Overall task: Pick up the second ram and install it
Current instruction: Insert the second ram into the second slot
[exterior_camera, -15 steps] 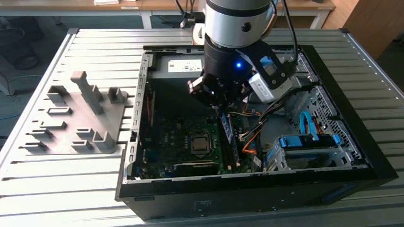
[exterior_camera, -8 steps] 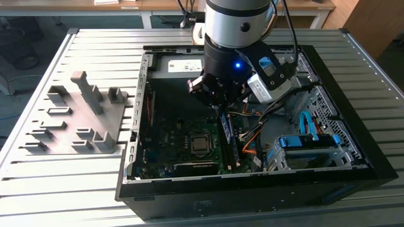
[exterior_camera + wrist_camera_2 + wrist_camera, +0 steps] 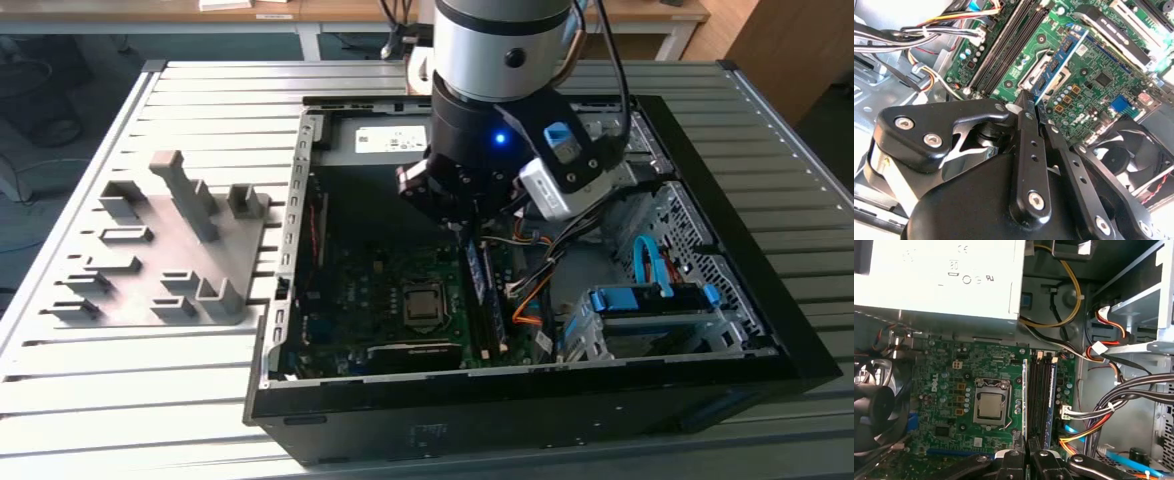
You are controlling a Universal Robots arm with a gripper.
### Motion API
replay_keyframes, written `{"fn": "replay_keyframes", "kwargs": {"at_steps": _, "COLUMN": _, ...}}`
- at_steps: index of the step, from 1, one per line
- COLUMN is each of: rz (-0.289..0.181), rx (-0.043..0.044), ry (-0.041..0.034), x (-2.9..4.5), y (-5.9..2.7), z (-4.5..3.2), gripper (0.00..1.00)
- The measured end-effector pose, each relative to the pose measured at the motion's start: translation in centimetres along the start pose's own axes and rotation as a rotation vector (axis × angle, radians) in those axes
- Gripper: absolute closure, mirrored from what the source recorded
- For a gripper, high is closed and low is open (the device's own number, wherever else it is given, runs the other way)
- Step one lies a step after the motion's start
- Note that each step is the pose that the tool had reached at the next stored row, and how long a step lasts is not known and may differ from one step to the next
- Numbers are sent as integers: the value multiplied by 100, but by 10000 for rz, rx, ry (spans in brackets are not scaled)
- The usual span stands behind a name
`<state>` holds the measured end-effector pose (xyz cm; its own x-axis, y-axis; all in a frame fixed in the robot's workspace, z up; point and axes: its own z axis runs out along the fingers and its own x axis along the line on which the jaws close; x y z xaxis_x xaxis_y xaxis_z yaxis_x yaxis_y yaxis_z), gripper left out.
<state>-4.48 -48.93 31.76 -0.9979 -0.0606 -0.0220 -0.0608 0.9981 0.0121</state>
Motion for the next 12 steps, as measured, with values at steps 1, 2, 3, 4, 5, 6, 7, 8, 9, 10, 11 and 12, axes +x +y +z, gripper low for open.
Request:
{"fn": "replay_keyframes", "kwargs": {"at_steps": 1, "rz": 70, "rx": 1, "ry": -1, "x": 0, "y": 0, "z": 1, "gripper": 86}}
{"fn": "replay_keyframes", "kwargs": {"at_steps": 2, "rz": 140, "rx": 3, "ry": -2, "x": 0, "y": 0, "z": 1, "gripper": 86}}
{"fn": "replay_keyframes", "kwargs": {"at_steps": 3, "rz": 209, "rx": 4, "ry": -3, "x": 0, "y": 0, "z": 1, "gripper": 86}}
{"fn": "replay_keyframes", "kwargs": {"at_steps": 4, "rz": 264, "rx": 5, "ry": -3, "x": 0, "y": 0, "z": 2, "gripper": 86}}
{"fn": "replay_keyframes", "kwargs": {"at_steps": 5, "rz": 326, "rx": 0, "ry": -5, "x": 0, "y": 0, "z": 3, "gripper": 86}}
{"fn": "replay_keyframes", "kwargs": {"at_steps": 6, "rz": 406, "rx": -28, "ry": -7, "x": 1, "y": -1, "z": 6, "gripper": 86}}
{"fn": "replay_keyframes", "kwargs": {"at_steps": 7, "rz": 482, "rx": -83, "ry": -11, "x": 1, "y": 0, "z": 8, "gripper": 86}}
{"fn": "replay_keyframes", "kwargs": {"at_steps": 8, "rz": 557, "rx": -144, "ry": -14, "x": 1, "y": 0, "z": 10, "gripper": 86}}
{"fn": "replay_keyframes", "kwargs": {"at_steps": 9, "rz": 637, "rx": -210, "ry": -17, "x": 1, "y": 0, "z": 13, "gripper": 86}}
{"fn": "replay_keyframes", "kwargs": {"at_steps": 10, "rz": 721, "rx": -272, "ry": -22, "x": 1, "y": 0, "z": 16, "gripper": 86}}
{"fn": "replay_keyframes", "kwargs": {"at_steps": 11, "rz": 815, "rx": -318, "ry": -25, "x": 1, "y": 0, "z": 20, "gripper": 86}}
{"fn": "replay_keyframes", "kwargs": {"at_steps": 12, "rz": 936, "rx": -337, "ry": -30, "x": 1, "y": 0, "z": 26, "gripper": 86}}
